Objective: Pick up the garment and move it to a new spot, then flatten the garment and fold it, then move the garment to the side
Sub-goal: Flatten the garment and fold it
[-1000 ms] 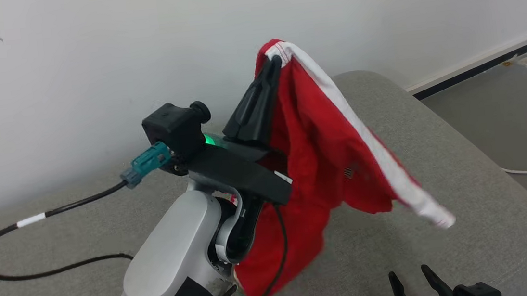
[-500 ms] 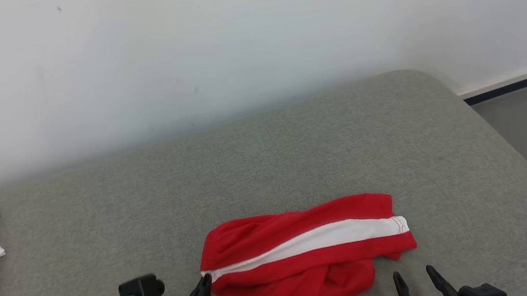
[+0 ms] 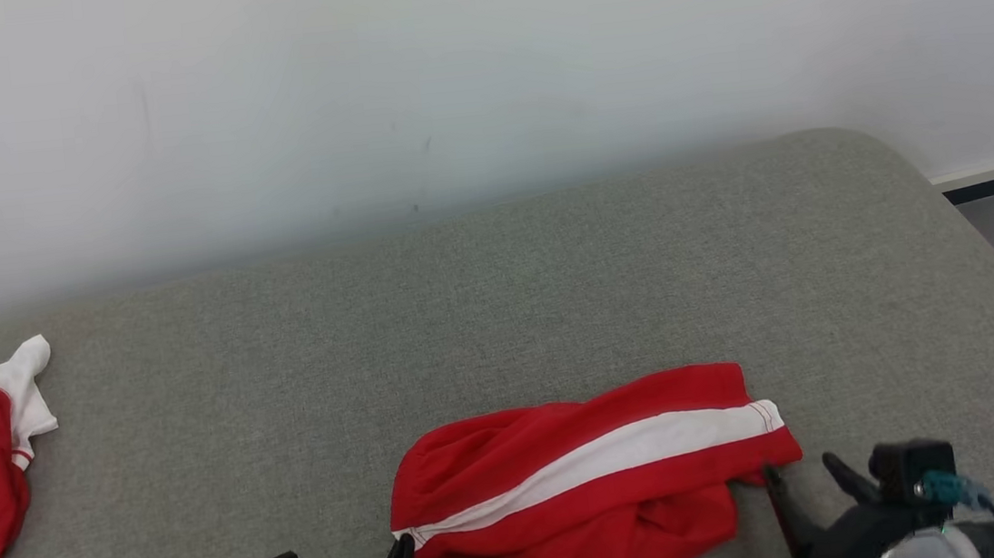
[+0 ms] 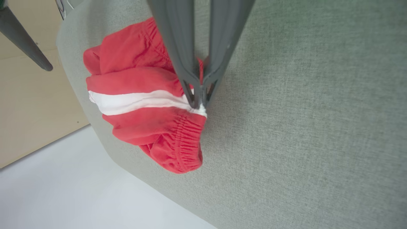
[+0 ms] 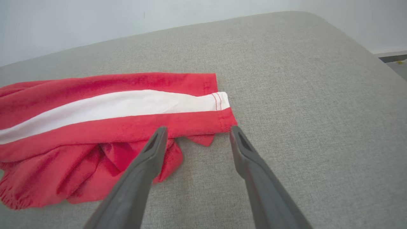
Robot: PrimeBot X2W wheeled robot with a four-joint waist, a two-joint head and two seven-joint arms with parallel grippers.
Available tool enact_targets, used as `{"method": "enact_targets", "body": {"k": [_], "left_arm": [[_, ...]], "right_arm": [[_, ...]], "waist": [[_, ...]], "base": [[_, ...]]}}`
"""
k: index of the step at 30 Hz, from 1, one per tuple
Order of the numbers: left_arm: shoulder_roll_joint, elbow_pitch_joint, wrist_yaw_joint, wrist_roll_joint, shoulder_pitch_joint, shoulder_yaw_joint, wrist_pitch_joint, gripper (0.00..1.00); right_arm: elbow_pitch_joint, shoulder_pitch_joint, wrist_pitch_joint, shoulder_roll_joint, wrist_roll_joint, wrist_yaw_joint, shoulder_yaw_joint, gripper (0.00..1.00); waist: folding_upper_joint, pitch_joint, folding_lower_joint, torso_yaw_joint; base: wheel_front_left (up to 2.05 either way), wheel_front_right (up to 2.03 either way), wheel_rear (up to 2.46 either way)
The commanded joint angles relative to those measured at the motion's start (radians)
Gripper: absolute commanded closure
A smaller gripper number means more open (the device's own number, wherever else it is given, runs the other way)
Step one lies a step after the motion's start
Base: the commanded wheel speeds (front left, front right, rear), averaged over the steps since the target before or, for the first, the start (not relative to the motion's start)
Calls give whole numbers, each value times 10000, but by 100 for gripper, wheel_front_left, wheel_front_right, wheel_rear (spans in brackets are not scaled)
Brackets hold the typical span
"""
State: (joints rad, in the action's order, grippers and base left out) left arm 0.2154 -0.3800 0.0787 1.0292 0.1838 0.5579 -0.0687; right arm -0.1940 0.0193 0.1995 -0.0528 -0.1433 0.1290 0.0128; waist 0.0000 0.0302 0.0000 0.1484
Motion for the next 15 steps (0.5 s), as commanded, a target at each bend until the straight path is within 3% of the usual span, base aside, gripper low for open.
{"method": "enact_targets", "body": {"k": [1,5,15], "left_arm": [[5,64,-64,-159,-108,47,-57,100],[34,180,-46,-269,36,149,-48,100],[-9,334,-50,-573,320,540,130,100]], "right_arm": [[53,-391,493,-39,134,35,274,0],[-172,-1412,1963,-13,287,35,1096,0],[-1766,-3171,3519,20,1090,35,2069,0]], "waist": [[0,-79,0,-41],[0,-253,0,-131],[0,-790,0,-627]], "base": [[0,0,0],[0,0,0],[0,0,0]]}}
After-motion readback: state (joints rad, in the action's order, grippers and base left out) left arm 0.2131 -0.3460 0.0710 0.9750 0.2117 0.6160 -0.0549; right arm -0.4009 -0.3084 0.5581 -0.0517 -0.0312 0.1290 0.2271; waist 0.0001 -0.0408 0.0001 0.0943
